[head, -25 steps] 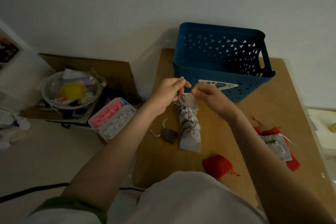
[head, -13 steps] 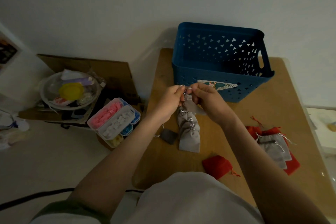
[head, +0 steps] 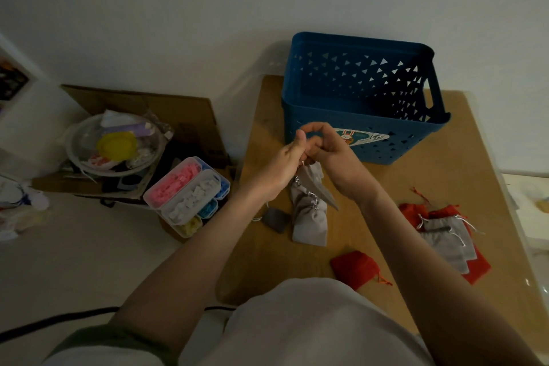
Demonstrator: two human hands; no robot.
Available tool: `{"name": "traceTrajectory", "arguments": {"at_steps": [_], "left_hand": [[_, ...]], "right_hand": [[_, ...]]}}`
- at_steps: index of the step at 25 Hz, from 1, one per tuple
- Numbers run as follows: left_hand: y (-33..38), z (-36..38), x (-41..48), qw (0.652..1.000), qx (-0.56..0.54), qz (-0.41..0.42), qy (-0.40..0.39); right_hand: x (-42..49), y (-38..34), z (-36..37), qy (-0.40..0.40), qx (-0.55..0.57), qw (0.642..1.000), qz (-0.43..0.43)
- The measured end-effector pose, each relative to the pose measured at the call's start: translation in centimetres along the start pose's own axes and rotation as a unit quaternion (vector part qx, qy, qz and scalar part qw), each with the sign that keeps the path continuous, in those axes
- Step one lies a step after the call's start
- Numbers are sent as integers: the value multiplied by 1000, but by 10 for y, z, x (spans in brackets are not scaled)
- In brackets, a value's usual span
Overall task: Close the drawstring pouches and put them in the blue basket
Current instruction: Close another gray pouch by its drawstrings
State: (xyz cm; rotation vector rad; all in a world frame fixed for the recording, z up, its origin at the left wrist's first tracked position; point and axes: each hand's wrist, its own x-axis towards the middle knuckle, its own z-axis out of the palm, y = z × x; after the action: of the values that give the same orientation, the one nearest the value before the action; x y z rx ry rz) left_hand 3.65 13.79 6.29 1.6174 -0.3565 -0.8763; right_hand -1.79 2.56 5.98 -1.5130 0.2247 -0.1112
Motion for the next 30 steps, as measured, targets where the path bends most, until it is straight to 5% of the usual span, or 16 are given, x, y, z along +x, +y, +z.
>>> {"name": "traceTrajectory", "arguments": {"at_steps": [9, 14, 23, 30], "left_hand": [[5, 4, -6, 992, -17, 9, 122], [12, 2, -2, 988, -21, 35, 149], [2, -5, 6, 994, 29, 61, 88], [0, -8, 11, 991, -113, -27, 60]], "right_hand": [[5, -11, 10, -6, -75, 997, 14], [9, -13, 23, 67, -89, 994, 9], [6, -14, 9, 28, -189, 981, 22], [3, 1, -1, 85, -206, 973, -56]]}}
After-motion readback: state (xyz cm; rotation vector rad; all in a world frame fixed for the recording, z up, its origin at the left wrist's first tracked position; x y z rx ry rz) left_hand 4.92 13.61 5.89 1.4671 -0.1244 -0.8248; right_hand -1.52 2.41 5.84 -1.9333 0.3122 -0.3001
